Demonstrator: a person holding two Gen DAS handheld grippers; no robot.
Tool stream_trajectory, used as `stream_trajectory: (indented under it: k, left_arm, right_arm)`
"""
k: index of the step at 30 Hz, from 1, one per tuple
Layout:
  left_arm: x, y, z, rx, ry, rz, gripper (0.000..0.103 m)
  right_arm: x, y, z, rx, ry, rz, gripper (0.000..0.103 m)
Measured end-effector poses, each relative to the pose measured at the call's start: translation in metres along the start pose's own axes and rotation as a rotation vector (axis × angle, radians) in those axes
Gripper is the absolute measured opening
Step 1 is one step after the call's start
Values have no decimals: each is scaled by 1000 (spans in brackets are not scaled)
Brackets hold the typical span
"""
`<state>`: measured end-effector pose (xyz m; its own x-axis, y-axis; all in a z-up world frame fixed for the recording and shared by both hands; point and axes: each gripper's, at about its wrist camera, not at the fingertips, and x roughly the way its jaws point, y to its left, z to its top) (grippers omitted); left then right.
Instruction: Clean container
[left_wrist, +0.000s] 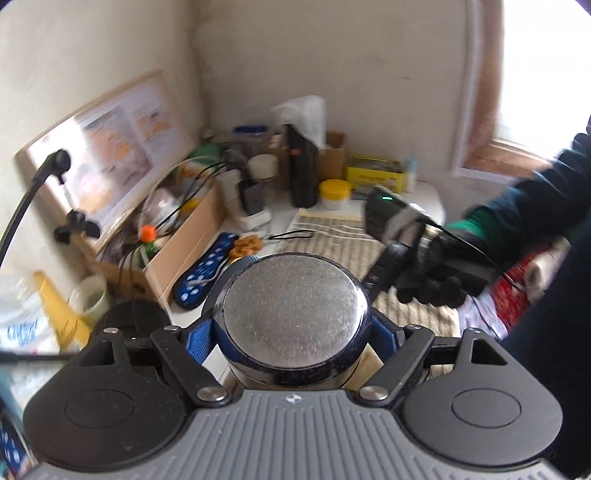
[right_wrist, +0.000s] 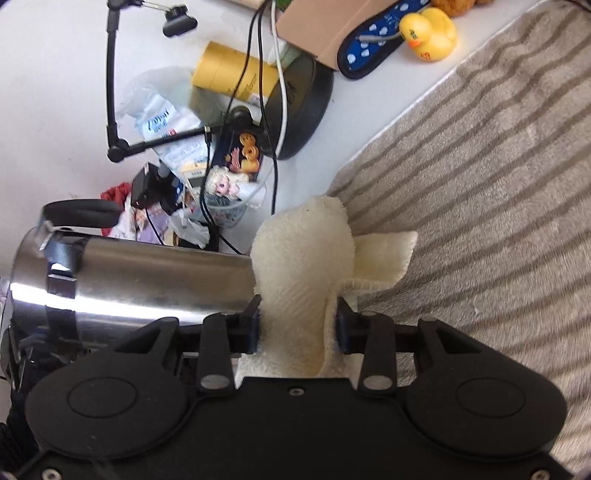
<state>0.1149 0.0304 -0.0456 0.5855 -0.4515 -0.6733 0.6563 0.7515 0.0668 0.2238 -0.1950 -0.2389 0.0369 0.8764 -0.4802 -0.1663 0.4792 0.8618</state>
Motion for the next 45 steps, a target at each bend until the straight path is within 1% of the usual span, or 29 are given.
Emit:
stream_trajectory:
  k: [1, 4, 6, 8, 9, 11, 13, 15, 16, 19, 21, 22, 24, 30, 36, 43, 45]
  left_arm:
    - [1, -4, 1, -38, -5, 39, 82]
    - [2, -14, 2, -205, -25, 181, 83]
    - [2, -20, 3, -317, -46, 261, 83]
    - [2, -25, 4, -403, -62, 336, 83]
    - [2, -28, 5, -433, -70, 369, 83]
    - [3, -33, 6, -452, -86, 415, 83]
    - [5, -35, 4, -452, -93, 441, 82]
    - [6, -35, 3, -411, -91, 436, 82]
    - [5, -36, 2, -370, -92, 414, 82]
    - [2, -26, -7, -277, -131, 306, 82]
    - [0, -16, -13, -243, -153, 244, 82]
    - [0, -12, -14, -229, -161, 219, 82]
    - [0, -9, -14, -212, -157, 196, 82]
    - [2, -14, -18, -217, -178, 198, 82]
    - [1, -15, -19, -219, -181, 204, 82]
    - [-1, -16, -20, -223, -183, 208, 82]
    - [-1, -16, -20, -224, -186, 208, 82]
  right_arm:
    - [-2, 3, -2, 1, -13, 3, 37]
    - [-9, 11, -7, 2, -49, 13, 37]
    - [-14, 16, -8, 10, -69, 25, 37]
    - [-17, 20, -8, 5, -82, 30, 37]
    - [-18, 23, -8, -3, -83, 30, 37]
    - [-19, 27, -7, -18, -78, 22, 37]
    - [-20, 30, -8, -39, -70, 12, 37]
    - [-21, 30, -9, -43, -66, 9, 37]
    - [-23, 31, -9, -44, -67, 13, 37]
    - [-28, 32, -8, -44, -74, 27, 37]
    - [-31, 32, -6, -31, -79, 64, 37]
    - [-32, 33, -5, -28, -82, 78, 37]
    - [-35, 37, -3, -25, -89, 110, 37]
    - [-43, 39, -1, 27, -114, 202, 37]
    - [-56, 51, -2, 53, -167, 227, 37]
    - [-72, 89, 2, -84, -193, 147, 37]
    - [-78, 95, 2, -106, -205, 144, 37]
